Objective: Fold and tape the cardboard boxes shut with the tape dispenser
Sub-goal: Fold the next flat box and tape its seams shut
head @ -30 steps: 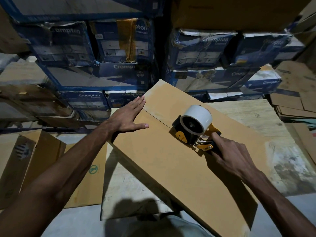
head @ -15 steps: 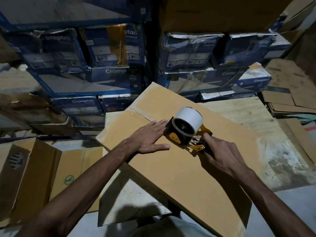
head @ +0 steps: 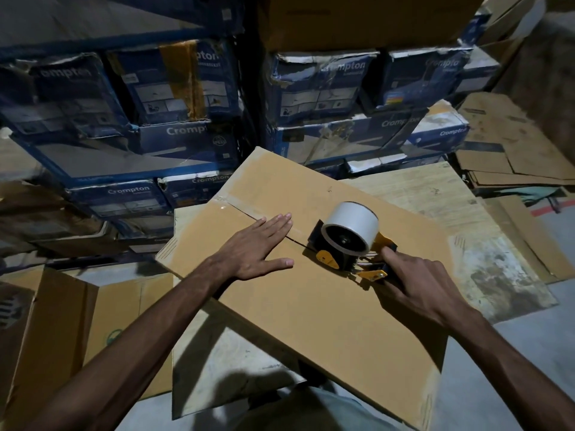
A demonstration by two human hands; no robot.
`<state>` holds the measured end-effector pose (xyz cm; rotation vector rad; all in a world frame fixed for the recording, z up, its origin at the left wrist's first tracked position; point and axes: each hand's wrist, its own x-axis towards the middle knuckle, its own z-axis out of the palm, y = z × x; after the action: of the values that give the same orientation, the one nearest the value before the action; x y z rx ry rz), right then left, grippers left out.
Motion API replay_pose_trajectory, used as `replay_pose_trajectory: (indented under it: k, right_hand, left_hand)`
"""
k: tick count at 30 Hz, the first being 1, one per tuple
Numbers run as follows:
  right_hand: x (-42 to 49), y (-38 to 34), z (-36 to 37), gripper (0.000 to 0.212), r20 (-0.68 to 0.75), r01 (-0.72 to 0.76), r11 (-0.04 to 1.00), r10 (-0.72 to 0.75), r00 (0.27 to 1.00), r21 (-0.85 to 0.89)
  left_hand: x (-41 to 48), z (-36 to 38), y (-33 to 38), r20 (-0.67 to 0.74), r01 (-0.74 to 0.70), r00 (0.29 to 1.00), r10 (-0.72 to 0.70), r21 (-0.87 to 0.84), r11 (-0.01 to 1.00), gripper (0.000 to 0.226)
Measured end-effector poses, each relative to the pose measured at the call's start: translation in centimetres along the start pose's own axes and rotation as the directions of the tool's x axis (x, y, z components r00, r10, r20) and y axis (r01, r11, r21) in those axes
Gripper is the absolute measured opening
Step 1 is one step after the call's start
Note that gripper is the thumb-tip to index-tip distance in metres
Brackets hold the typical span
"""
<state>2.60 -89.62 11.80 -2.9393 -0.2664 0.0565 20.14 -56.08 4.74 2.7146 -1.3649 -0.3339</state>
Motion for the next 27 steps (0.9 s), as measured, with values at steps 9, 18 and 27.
replay_pose_trajectory:
  k: [9, 18, 27]
  right_hand:
    - [-5.6, 3.2, -0.1, 0.03, -0.015, -0.055, 0.998, 0.055, 0.998, -0.032]
    - [-5.4, 3.0, 0.2, 0.025, -0.044, -0.044, 0.997, 0.041, 0.998, -0.067]
    - [-5.0, 2.4, -0.7, 0.042, -0.002, -0.035, 0.992, 0.035, 0.999, -0.124]
  left_hand:
    - [-0.1, 0.0, 0.0, -0.021, -0.006, 1.0, 0.006, -0.011, 1.0, 0.099]
    - [0.4, -0.2, 2.5, 0.049, -0.063, 0.997, 0.062, 0.021, 0.998, 0.111]
    - [3.1, 2.3, 12.2, -0.065, -0.143, 0.989, 0.136, -0.12, 0.982, 0.104]
